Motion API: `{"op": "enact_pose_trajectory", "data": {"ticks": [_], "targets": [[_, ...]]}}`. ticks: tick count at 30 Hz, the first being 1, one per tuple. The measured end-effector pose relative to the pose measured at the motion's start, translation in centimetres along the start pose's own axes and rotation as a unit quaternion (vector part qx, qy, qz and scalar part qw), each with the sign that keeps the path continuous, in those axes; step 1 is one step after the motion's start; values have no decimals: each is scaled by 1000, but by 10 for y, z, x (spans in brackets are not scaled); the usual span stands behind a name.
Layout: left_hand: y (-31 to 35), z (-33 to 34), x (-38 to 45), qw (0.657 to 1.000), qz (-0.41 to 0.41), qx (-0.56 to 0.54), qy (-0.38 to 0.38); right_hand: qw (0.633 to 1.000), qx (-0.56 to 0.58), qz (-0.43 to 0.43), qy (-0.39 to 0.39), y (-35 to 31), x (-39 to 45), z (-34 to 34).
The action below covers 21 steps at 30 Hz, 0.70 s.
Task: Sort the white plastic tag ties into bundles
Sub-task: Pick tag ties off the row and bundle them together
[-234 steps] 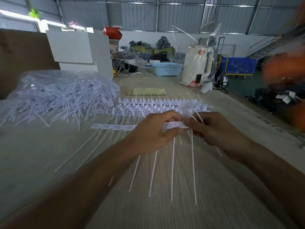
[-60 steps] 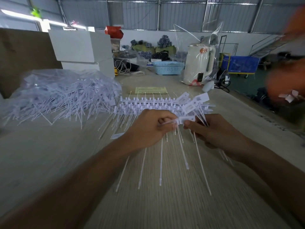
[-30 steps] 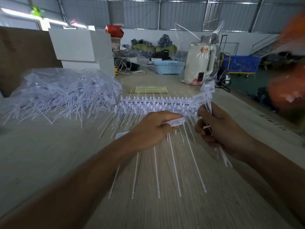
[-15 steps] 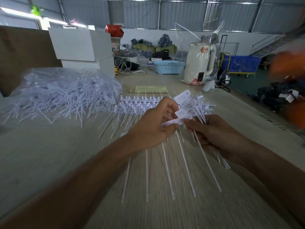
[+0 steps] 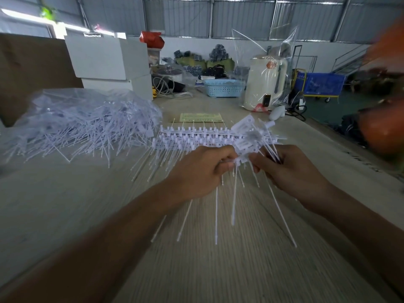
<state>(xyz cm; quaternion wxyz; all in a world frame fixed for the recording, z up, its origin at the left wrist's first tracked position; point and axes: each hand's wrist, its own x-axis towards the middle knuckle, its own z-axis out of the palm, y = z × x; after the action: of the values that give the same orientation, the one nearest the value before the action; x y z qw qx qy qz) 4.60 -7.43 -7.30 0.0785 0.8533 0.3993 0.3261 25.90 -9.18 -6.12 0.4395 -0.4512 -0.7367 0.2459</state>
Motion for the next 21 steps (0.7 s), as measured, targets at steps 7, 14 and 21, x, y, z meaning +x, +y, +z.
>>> {"op": "enact_pose_trajectory", "data": {"ticks": [7,14,21], "targets": [[0,-4,2,987,-45,-153,21,996,-70,-61,1,1,1,1],[3,-3,2,990,-21,-140,21,998,-49,-4,-39,11,4,3],[4,-9,3,994,-4,-104,35,996,-73,-46,3,9,5,-1]]}}
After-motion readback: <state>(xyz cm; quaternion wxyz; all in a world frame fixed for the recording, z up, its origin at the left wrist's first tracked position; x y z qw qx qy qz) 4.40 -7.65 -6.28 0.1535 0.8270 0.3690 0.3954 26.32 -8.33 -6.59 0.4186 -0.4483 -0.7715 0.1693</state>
